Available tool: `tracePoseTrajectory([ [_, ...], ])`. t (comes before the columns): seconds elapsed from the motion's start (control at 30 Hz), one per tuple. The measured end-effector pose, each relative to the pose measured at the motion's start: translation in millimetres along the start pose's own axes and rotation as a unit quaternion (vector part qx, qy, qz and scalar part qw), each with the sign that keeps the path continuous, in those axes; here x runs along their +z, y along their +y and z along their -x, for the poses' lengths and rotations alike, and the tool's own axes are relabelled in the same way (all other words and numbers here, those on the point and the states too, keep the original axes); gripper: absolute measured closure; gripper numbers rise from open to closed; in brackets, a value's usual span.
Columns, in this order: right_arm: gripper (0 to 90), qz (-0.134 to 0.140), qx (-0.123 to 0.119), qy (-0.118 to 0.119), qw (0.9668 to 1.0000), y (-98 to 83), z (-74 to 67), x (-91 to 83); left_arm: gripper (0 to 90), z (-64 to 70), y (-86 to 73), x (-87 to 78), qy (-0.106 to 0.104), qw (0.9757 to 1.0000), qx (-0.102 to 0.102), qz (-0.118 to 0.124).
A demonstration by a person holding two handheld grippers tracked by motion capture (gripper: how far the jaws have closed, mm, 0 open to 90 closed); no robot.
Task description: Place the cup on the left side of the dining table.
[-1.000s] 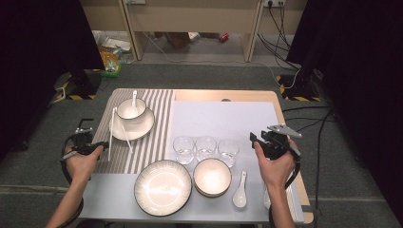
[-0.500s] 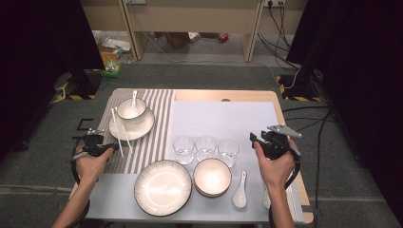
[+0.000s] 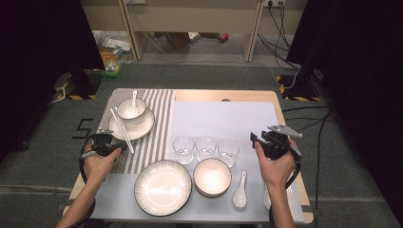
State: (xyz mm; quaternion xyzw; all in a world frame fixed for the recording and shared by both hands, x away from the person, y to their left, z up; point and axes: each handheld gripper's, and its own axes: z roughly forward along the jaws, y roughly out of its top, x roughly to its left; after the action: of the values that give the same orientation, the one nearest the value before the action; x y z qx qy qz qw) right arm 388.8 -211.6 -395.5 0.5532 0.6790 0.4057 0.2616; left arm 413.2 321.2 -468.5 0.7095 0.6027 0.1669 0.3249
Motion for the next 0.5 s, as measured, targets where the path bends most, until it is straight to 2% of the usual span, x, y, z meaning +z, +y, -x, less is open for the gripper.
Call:
tracePoseTrajectory([
  [0.5, 53.6, 0.002, 0.001, 0.000, 1.0000, 0.1, 1.7, -1.2, 76.4, 28.9, 10.3, 5.6, -0.015, 0.9993, 0.035, -0.001],
])
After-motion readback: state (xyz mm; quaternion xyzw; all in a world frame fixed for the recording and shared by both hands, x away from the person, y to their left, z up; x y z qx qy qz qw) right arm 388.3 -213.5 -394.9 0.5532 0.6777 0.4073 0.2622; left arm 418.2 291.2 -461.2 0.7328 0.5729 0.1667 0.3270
